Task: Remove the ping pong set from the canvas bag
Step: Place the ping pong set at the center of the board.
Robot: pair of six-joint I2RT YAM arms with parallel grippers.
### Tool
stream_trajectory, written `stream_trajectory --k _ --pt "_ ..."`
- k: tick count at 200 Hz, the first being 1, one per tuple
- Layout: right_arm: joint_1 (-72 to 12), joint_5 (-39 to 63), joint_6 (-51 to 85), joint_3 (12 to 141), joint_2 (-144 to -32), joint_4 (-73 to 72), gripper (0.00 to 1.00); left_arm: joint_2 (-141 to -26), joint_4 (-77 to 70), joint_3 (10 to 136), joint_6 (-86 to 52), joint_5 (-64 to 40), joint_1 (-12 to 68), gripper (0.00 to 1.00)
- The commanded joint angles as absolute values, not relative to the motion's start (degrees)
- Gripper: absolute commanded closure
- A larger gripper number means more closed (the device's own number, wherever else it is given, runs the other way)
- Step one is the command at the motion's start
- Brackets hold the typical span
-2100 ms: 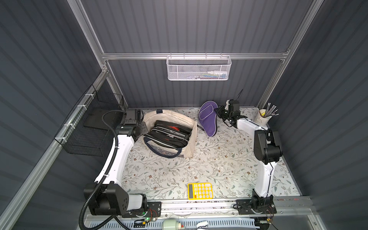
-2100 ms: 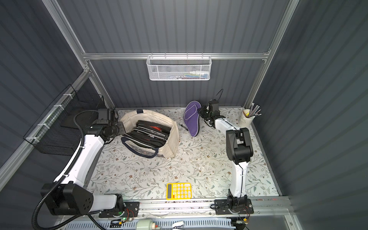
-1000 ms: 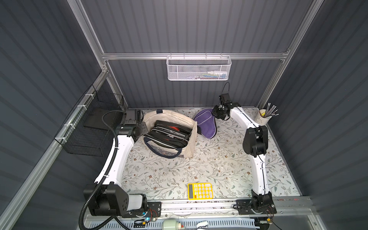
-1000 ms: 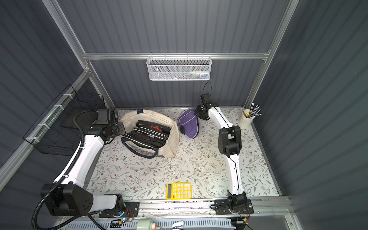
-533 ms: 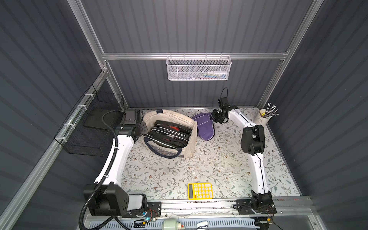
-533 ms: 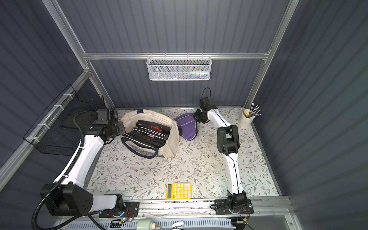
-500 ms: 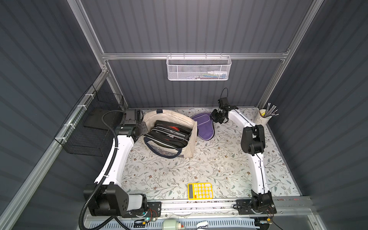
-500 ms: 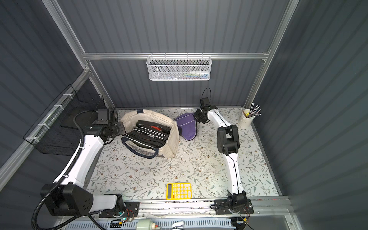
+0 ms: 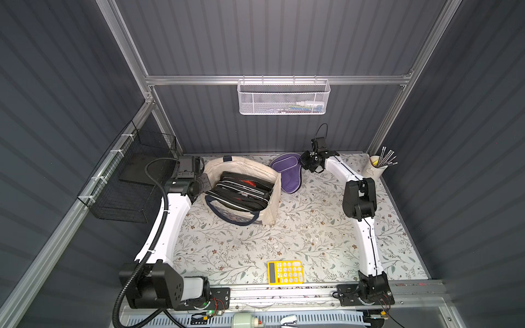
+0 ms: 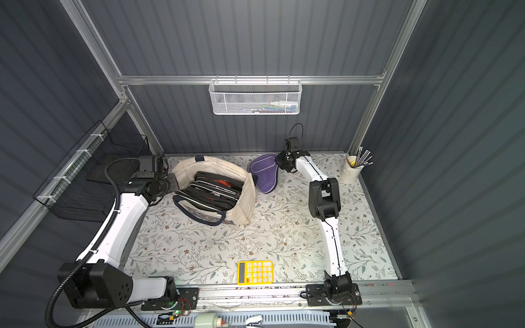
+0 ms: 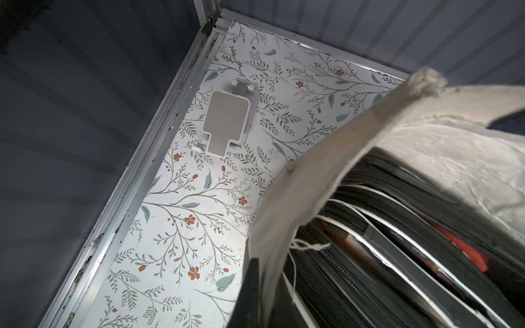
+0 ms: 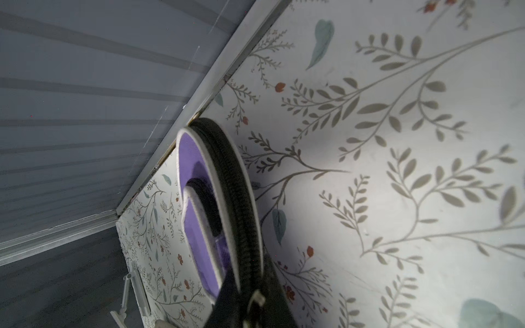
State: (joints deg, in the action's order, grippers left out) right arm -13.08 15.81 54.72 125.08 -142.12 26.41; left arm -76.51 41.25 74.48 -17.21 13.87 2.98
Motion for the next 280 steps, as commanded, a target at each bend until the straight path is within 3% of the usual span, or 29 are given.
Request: stream_trajectory --k 1,37,67,93,164,185,239,280 --pt "-12.74 16.52 56.16 127.12 -144.36 26.23 1.0 -74.65 39.74 74.18 -17.84 13.8 2.46 1.0" --pt "-12.57 16.44 56.34 127.92 -144.99 25.78 0.69 -74.54 39.82 74.53 -17.72 13.83 2.46 1.0" --pt "-12.48 16.74 56.51 128.28 -145.19 25.52 0.53 -74.62 39.74 74.42 -17.82 13.77 2.46 1.0" --pt "-12.46 16.33 55.78 127.58 -144.51 25.66 0.45 -74.55 39.74 74.27 -17.89 13.55 2.44 1.0" --pt "-12.65 12.55 50.56 117.97 -134.24 23.71 0.17 -74.62 39.42 74.19 -17.88 12.65 2.44 1.0" --pt "-13.2 11.5 47.62 113.72 -129.42 22.6 0.01 -74.31 38.53 73.59 -17.44 11.62 2.39 1.0" --pt "-16.2 12.4 38.69 104.94 -116.72 20.16 0.01 -72.94 32.6 69.56 -16.0 5.24 2.37 1.0" --pt "-24.39 9.71 26.0 99.35 -105.71 21.61 0.01 -72.6 29.86 66.23 -13.51 0.55 2.45 1.0"
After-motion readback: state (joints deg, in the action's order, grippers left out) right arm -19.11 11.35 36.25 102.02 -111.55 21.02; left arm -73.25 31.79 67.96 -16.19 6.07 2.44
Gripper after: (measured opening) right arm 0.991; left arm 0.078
